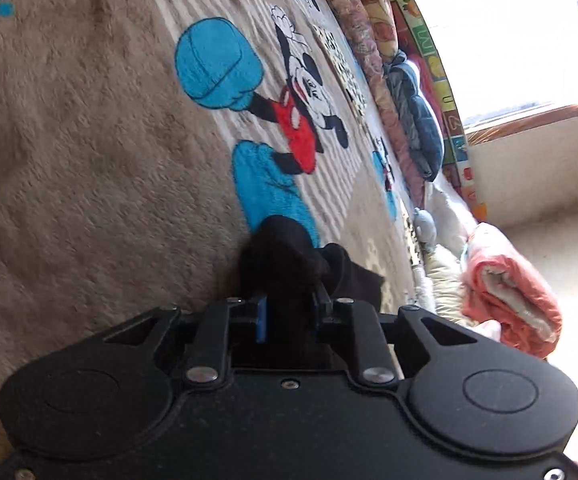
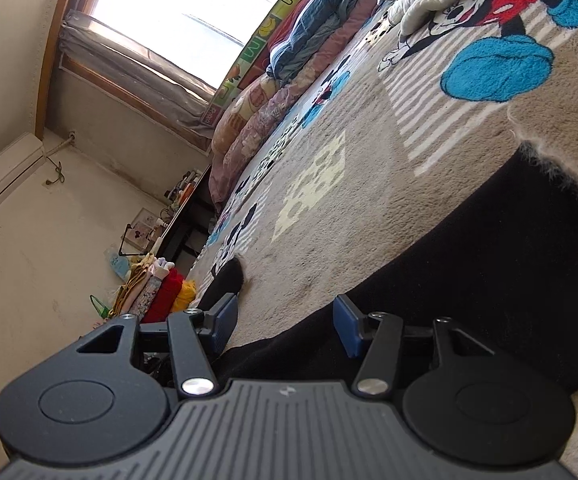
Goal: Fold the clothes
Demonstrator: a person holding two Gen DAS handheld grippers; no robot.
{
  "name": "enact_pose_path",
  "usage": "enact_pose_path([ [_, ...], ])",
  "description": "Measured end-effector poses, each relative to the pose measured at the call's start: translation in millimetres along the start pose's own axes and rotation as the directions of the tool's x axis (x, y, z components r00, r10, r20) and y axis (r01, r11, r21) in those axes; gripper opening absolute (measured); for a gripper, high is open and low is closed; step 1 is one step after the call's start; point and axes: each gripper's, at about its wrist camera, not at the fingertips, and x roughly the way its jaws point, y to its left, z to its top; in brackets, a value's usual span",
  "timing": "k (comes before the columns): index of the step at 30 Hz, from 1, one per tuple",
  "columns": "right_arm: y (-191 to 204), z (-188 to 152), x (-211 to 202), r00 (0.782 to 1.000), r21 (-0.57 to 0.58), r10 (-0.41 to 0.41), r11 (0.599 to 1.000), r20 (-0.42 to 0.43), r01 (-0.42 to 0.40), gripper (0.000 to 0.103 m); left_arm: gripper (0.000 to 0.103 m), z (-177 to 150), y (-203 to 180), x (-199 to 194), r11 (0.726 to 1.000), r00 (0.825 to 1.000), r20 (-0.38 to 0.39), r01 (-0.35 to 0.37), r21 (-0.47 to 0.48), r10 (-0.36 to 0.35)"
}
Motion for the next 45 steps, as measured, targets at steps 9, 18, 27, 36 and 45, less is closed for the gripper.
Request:
enact_pose_path([
  [9,63.5,10.9,50.3,0.995,0.006,-0.056,0.998,-0.088,0.057,0.071,0.058,16.5,-12.9,-4.7,0.960,0.974,0.068,-0.223,0.168,0.214],
  [18,84.9,-11.6,163.2,0.961,0.198,-0.090,0.970,-0.261,0.144,0.062,0.058,32.7,-4.0,-33.6,0.980,0.989,0.085,-0.136,0.142,0.125],
  [27,89.9,-19.0,188.8,0.973,0.234,-0.090,0.962,-0.212,0.140,0.045,0.059,37.6,5.9,-43.7,0.992,0.995,0.068,-0.079,0.094,0.073],
  [36,120.2,-7.8,172.4,0.986,0.073,-0.133,0.987,-0.098,0.140,0.015,0.060,37.8,10.3,-42.9,0.996,0.998,0.038,-0.056,0.064,0.054],
  [45,144.3,53.7,122.7,0.991,-0.105,-0.102,0.988,0.085,0.111,0.015,0.061,29.5,1.0,-33.3,0.994,0.999,0.003,-0.044,0.101,0.044],
])
